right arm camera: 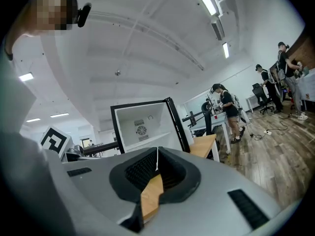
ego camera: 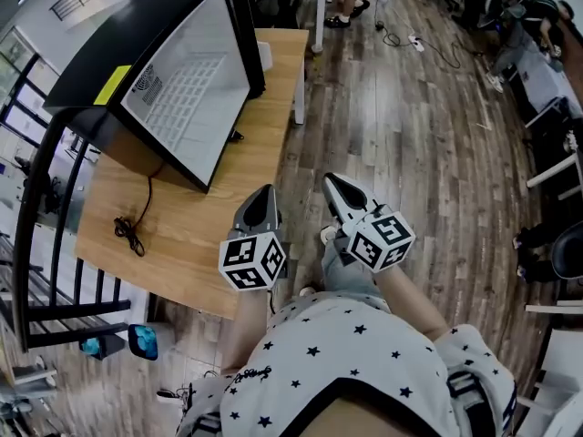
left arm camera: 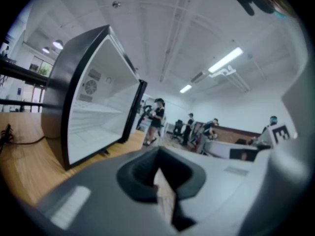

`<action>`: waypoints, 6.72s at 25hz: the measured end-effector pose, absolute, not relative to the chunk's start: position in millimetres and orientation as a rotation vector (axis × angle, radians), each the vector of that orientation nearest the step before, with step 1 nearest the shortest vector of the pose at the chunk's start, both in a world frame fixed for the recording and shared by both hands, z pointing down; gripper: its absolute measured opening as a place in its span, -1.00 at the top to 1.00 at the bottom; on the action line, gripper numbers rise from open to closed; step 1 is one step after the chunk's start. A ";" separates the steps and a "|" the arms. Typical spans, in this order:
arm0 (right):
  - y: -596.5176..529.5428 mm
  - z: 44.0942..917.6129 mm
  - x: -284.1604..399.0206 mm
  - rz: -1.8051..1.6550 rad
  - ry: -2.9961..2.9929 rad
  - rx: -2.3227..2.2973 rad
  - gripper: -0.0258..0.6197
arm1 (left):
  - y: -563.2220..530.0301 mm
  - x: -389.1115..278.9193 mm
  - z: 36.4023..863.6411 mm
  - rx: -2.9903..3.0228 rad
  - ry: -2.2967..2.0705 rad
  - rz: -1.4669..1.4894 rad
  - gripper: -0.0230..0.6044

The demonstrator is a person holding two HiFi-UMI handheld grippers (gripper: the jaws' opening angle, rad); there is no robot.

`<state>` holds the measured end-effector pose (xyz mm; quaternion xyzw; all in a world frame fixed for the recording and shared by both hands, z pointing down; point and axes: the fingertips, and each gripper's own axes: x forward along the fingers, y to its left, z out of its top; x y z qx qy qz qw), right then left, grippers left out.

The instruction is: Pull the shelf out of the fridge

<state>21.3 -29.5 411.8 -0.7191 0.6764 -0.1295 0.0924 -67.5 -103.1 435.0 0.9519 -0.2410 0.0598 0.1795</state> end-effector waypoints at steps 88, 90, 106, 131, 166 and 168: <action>-388.1 444.2 19.8 -1.422 1.957 -0.745 0.84 | -269.9 -87.3 442.6 2.140 -1.697 -0.070 0.91; -394.2 445.8 18.9 -1.427 1.958 -0.760 0.80 | -274.4 -89.2 442.8 2.141 -1.693 -0.068 0.91; -452.5 453.4 -20.9 -1.517 1.831 -0.728 0.48 | -290.7 -102.3 448.5 2.138 -1.691 -0.054 0.91; -481.6 460.3 -42.1 -1.539 1.741 -0.775 0.79 | -286.2 -101.8 454.9 2.098 -1.704 -0.075 0.91; -459.2 458.3 -31.6 -1.554 1.744 -0.771 0.79 | -257.8 -96.7 452.1 2.070 -1.709 -0.087 0.91; -457.5 457.8 -30.9 -1.554 1.744 -0.772 0.79 | -256.1 -96.9 451.5 2.070 -1.708 -0.085 0.91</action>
